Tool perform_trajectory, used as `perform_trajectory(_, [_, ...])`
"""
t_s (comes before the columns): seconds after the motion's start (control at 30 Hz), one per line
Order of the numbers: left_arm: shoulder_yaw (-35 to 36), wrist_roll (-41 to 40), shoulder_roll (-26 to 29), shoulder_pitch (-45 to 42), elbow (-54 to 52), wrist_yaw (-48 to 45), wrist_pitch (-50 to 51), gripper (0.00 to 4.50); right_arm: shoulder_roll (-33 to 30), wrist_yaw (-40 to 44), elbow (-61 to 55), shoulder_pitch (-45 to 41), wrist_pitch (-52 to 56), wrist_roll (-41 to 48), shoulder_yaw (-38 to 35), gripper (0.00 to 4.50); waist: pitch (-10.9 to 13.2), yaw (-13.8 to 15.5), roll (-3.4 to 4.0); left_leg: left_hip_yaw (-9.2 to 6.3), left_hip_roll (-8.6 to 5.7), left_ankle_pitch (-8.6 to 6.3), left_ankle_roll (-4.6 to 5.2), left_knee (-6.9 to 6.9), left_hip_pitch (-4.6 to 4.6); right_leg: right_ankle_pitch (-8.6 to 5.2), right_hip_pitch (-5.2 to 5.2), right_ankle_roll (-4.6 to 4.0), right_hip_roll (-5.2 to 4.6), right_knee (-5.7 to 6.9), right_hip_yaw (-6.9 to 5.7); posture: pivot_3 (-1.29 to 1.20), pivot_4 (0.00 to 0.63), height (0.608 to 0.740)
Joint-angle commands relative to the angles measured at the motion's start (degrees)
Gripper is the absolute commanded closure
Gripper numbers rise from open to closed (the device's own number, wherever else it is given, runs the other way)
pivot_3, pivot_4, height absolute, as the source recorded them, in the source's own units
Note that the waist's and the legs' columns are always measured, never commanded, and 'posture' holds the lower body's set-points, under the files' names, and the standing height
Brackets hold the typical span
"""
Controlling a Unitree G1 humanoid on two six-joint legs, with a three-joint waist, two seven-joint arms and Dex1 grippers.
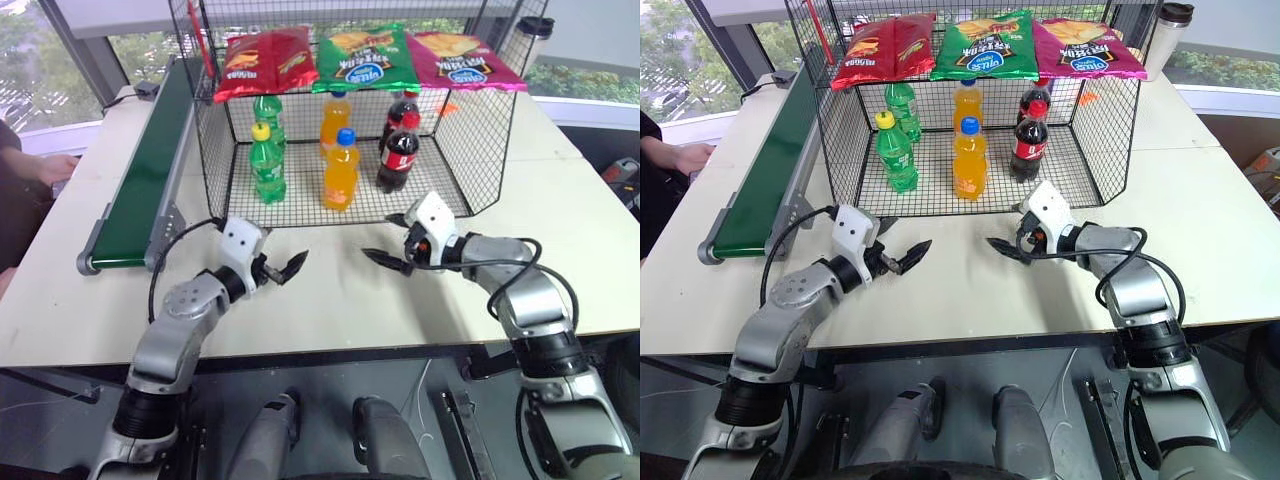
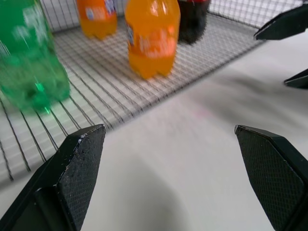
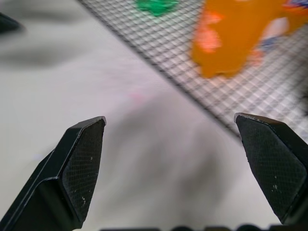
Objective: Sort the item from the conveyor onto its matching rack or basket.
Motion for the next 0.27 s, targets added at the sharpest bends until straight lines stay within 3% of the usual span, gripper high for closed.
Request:
perform_trajectory(0.03, [-0.1, -0.9, 0.7, 1.3, -1.7, -1.4, -0.5, 0.00, -0.4, 0.2, -7.8, 2.3, 4.9, 5.2, -2.8, 0.06, 0.0, 0.0, 0.00, 0.00, 0.00, 0.00, 0.00, 0.00, 0.00, -0.01, 0.01, -0.01, -0.02, -0.01, 0.00, 0.00, 0.150, 0.738])
perform_trajectory(0.27, [-0.2, -0.9, 0.5, 1.8, -1.0, -2.4, -1.4, 0.00, -1.2, -1.5, -11.8, 6.7, 8.0, 7.8, -3.4, 0.06, 0.0, 0.2, -0.01, 0.00, -0.01, -0.01, 0.00, 0.02, -0.02, -0.01, 0.04, 0.00, -0.05, -0.08, -0.01, 0.00, 0.150, 0.738])
